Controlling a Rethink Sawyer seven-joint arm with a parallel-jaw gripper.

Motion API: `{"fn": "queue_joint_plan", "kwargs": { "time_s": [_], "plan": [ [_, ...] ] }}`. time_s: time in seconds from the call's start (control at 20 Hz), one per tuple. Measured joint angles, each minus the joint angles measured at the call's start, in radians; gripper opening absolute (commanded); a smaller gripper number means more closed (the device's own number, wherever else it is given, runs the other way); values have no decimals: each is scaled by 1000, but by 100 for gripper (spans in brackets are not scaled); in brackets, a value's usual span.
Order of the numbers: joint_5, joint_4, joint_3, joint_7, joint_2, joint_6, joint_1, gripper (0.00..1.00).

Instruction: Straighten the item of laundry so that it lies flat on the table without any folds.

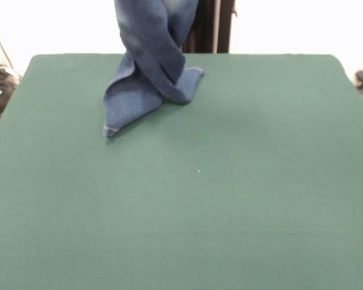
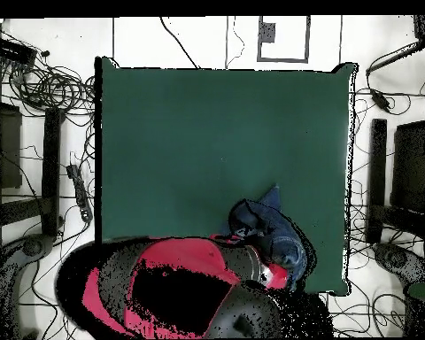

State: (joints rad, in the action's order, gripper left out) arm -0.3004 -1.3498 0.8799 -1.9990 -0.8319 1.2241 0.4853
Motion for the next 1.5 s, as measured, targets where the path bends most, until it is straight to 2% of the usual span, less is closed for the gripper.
{"fn": "queue_joint_plan", "kwargs": {
  "time_s": [0.25,0.5,0.85,1.5],
  "plan": [
    [-11,33,23,0,-42,82,6,0],
    [-106,91,86,0,-65,140,38,0],
    [-186,178,140,0,-107,197,36,0],
    [-228,216,146,0,-234,202,-23,0]
  ]
}}
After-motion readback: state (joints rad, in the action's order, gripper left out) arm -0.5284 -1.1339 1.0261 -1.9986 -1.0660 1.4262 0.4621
